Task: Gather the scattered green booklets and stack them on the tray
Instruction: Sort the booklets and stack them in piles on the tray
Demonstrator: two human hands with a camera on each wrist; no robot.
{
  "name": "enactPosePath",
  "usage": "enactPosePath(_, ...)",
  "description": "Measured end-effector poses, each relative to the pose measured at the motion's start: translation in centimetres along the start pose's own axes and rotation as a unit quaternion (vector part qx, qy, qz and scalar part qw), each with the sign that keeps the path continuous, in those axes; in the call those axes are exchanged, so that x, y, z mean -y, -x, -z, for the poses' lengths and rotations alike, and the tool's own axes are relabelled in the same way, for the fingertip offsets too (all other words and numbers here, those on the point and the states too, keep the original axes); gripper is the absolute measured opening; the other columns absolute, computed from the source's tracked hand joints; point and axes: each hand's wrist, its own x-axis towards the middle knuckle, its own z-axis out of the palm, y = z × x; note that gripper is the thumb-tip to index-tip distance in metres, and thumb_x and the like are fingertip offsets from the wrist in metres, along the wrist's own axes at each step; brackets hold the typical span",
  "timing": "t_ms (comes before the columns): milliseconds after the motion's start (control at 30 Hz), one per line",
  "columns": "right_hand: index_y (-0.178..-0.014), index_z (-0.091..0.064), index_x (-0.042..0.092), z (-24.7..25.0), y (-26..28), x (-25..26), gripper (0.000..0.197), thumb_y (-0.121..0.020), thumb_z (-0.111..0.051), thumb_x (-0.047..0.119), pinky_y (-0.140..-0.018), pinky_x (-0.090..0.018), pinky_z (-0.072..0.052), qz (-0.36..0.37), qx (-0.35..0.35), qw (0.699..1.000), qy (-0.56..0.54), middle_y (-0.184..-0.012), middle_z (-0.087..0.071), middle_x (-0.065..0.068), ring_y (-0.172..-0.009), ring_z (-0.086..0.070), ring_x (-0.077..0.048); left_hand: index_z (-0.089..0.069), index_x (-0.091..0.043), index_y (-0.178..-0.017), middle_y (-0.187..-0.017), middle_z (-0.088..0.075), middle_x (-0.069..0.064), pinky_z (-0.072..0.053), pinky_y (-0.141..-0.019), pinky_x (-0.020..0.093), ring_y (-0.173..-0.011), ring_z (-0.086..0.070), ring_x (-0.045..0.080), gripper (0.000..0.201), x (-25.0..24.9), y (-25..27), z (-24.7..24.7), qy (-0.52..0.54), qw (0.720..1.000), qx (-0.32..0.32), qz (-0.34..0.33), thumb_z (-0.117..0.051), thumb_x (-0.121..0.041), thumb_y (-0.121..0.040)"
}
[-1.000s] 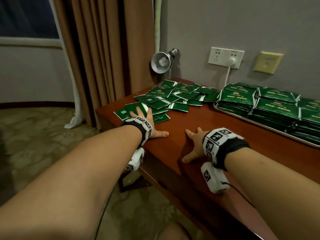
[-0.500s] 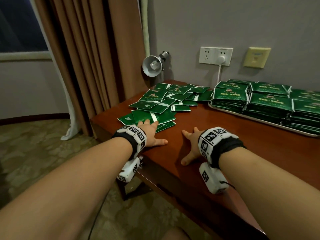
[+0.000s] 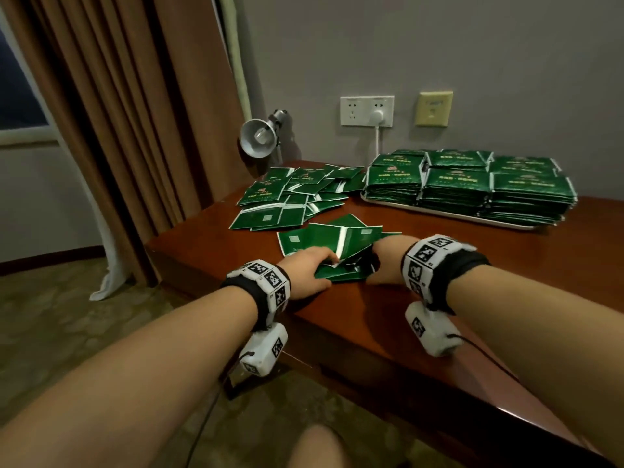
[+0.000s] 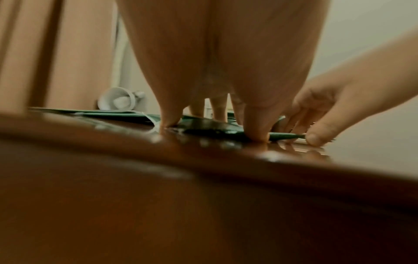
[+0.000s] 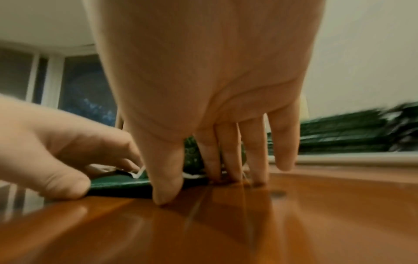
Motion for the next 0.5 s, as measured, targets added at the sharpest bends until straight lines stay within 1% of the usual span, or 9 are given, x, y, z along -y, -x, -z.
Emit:
enactPosePath(133, -0.104, -0.066, 0.021, 0.1, 1.9, -2.5, 0.046, -0.074, -0.067, 0.056, -0.078, -0.037, -0.057, -0.027, 0.015, 0.999, 0.017, -0.093, -0.069, -0.001, -0.084, -0.066, -0.021, -0.052, -0.024, -0.127, -0.135, -0.051, -0.001, -0.042, -0.103, 0.030, -0.123, -0.051, 0.017, 0.044, -3.0, -1.2, -0.2, 0.017, 0.999, 0.025, -0.025, -0.064, -0.011, -0.087)
enactPosePath(200, -0.104, -0.067, 0.022, 0.3, 2.6, -3.5, 0.048, -0.075, -0.064, 0.060, -0.080, -0.035, -0.056, -0.029, 0.022, 0.999, 0.000, -0.092, -0.069, 0.001, -0.083, -0.065, -0.019, -0.053, -0.023, -0.122, -0.131, -0.052, 0.000, -0.047, -0.094, 0.030, -0.117, -0.054, 0.019, 0.048, -4.2, -1.7, -0.2, 0.027, 0.999, 0.038, -0.025, -0.058, 0.002, -0.082)
enactPosePath(267, -0.086, -0.069, 0.019, 0.9, 3.6, -4.4, 0.039, -0.080, -0.062, 0.057, -0.073, -0.029, -0.054, -0.044, 0.034, 0.998, 0.000, -0.079, -0.066, 0.000, -0.074, -0.061, -0.019, -0.051, -0.020, -0.122, -0.127, -0.050, 0.002, -0.049, -0.081, 0.030, -0.106, -0.055, 0.020, 0.051, -5.3, -2.2, -0.3, 0.021, 0.999, 0.042, -0.015, -0.053, 0.007, -0.079)
enactPosePath(300, -0.078, -0.068, 0.018, 1.1, 4.1, -4.8, 0.034, -0.083, -0.062, 0.052, -0.069, -0.029, -0.050, -0.047, 0.030, 0.998, 0.006, -0.074, -0.063, 0.000, -0.071, -0.058, -0.020, -0.049, -0.019, -0.123, -0.126, -0.048, 0.003, -0.049, -0.077, 0.030, -0.103, -0.055, 0.021, 0.051, -5.8, -2.5, -0.4, 0.024, 0.999, 0.040, -0.009, -0.056, 0.004, -0.078)
enactPosePath(333, -0.078, -0.069, 0.019, 1.4, 4.5, -5.1, 0.030, -0.083, -0.063, 0.048, -0.068, -0.029, -0.050, -0.047, 0.022, 0.999, 0.016, -0.073, -0.063, 0.000, -0.071, -0.059, -0.020, -0.046, -0.019, -0.125, -0.125, -0.047, 0.004, -0.051, -0.077, 0.031, -0.102, -0.054, 0.022, 0.052, -6.2, -2.8, -0.4, 0.037, 0.999, 0.034, -0.003, -0.062, -0.003, -0.077)
enactPosePath(400, -0.093, -0.072, 0.024, 1.3, 5.0, -5.6, 0.025, -0.083, -0.062, 0.044, -0.072, -0.031, -0.055, -0.037, 0.002, 0.999, 0.028, -0.085, -0.067, 0.001, -0.079, -0.063, -0.021, -0.043, -0.020, -0.128, -0.122, -0.047, 0.005, -0.051, -0.085, 0.037, -0.104, -0.052, 0.024, 0.062, -6.9, -3.4, -0.5, 0.051, 0.998, 0.023, 0.010, -0.074, -0.030, -0.075)
enactPosePath(433, -0.099, -0.071, 0.027, 1.1, 5.2, -5.8, 0.025, -0.083, -0.061, 0.043, -0.074, -0.031, -0.056, -0.024, -0.007, 0.999, 0.028, -0.090, -0.068, 0.001, -0.082, -0.064, -0.021, -0.044, -0.021, -0.127, -0.119, -0.048, 0.004, -0.050, -0.089, 0.039, -0.104, -0.051, 0.024, 0.065, -7.3, -3.8, -0.5, 0.034, 0.999, 0.021, 0.009, -0.074, -0.045, -0.074)
enactPosePath(467, -0.103, -0.070, 0.028, 0.9, 5.3, -5.8, 0.024, -0.084, -0.060, 0.040, -0.075, -0.032, -0.055, -0.011, -0.013, 1.000, 0.022, -0.093, -0.069, 0.001, -0.085, -0.064, -0.022, -0.048, -0.021, -0.122, -0.115, -0.050, 0.005, -0.048, -0.088, 0.038, -0.102, -0.051, 0.024, 0.061, -7.7, -4.0, -0.4, 0.011, 1.000, 0.016, 0.007, -0.070, -0.054, -0.076)
enactPosePath(500, -0.106, -0.070, 0.028, 0.8, 5.5, -5.7, 0.024, -0.085, -0.060, 0.037, -0.076, -0.031, -0.054, 0.002, -0.018, 1.000, 0.011, -0.095, -0.069, 0.001, -0.087, -0.063, -0.022, -0.052, -0.019, -0.114, -0.109, -0.053, 0.006, -0.049, -0.085, 0.036, -0.097, -0.053, 0.024, 0.050, -8.2, -4.2, -0.3, -0.003, 1.000, 0.006, 0.004, -0.067, -0.053, -0.080)
